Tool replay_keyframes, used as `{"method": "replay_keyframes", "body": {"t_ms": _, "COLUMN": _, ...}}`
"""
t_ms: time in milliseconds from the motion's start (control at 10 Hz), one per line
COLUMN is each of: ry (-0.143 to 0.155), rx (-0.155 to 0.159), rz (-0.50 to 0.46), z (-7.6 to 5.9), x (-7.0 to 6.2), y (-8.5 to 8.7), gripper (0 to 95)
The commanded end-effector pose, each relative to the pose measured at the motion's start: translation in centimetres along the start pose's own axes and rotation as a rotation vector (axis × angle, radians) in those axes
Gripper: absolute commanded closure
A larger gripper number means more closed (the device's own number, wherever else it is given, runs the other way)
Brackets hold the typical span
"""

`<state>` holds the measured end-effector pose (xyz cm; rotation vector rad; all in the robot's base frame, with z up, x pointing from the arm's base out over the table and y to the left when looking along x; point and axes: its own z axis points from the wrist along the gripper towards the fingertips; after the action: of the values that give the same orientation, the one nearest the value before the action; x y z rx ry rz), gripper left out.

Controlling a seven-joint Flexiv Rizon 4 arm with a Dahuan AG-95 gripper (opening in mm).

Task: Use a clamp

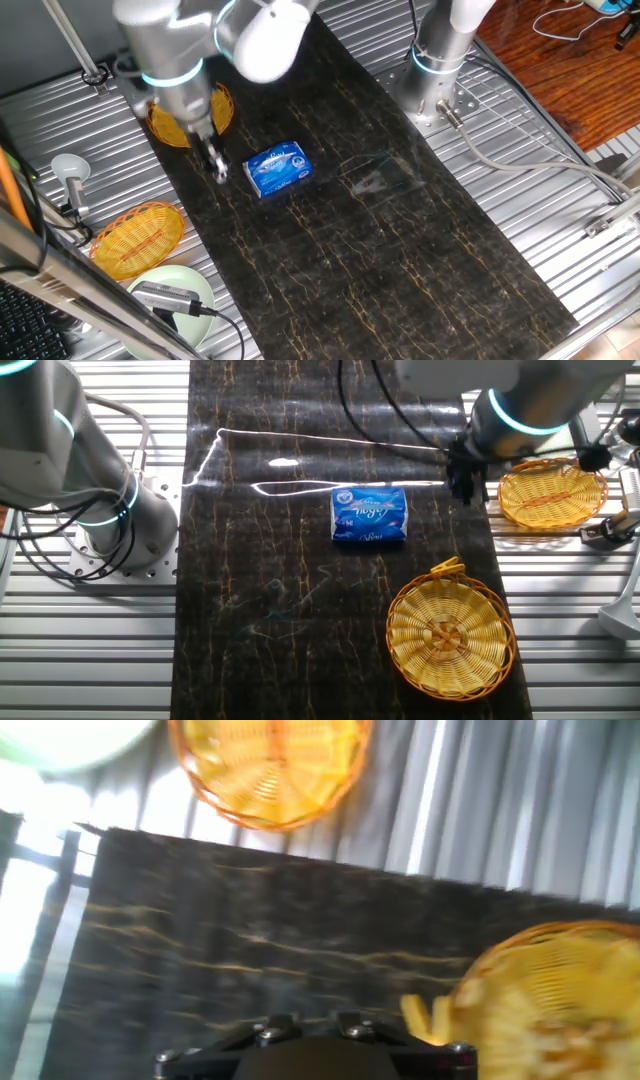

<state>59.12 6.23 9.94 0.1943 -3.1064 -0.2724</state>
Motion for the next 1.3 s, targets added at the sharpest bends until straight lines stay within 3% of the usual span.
{"method": "replay_keyframes", "body": {"t_ms": 100, "ry": 0.064, "rx": 0.044, "rz": 0.016, "z": 0.5, "x": -0.2, "y": 1.6, "gripper": 95.0}}
{"method": "replay_keyframes", "body": {"t_ms": 200, "ry": 0.070, "rx": 0.074, "rz": 0.022, "z": 0.3, "x": -0.3, "y": 1.9, "gripper": 95.0}}
{"method": "replay_keyframes", "body": {"t_ms": 300, "ry": 0.073, "rx": 0.150, "rz": 0.015, "z": 0.2, "x": -0.4, "y": 2.1, "gripper": 95.0}}
{"method": "replay_keyframes", "body": {"t_ms": 400, "ry": 0.068, "rx": 0.152, "rz": 0.028, "z": 0.2, "x": -0.3, "y": 2.0, "gripper": 95.0}}
{"method": "replay_keyframes", "body": {"t_ms": 500, "ry": 0.064, "rx": 0.177, "rz": 0.059, "z": 0.2, "x": -0.3, "y": 2.0, "gripper": 95.0}}
{"method": "replay_keyframes", "body": {"t_ms": 600, "ry": 0.060, "rx": 0.171, "rz": 0.081, "z": 0.2, "x": -0.3, "y": 1.9, "gripper": 95.0}}
{"method": "replay_keyframes", "body": {"t_ms": 700, "ry": 0.063, "rx": 0.184, "rz": 0.068, "z": 0.2, "x": 0.1, "y": 1.2, "gripper": 95.0}}
{"method": "replay_keyframes", "body": {"t_ms": 1000, "ry": 0.058, "rx": 0.183, "rz": 0.040, "z": 0.0, "x": 1.4, "y": -1.1, "gripper": 95.0}}
{"method": "replay_keyframes", "body": {"t_ms": 1300, "ry": 0.070, "rx": 0.165, "rz": 0.051, "z": 0.0, "x": 1.8, "y": -1.9, "gripper": 95.0}}
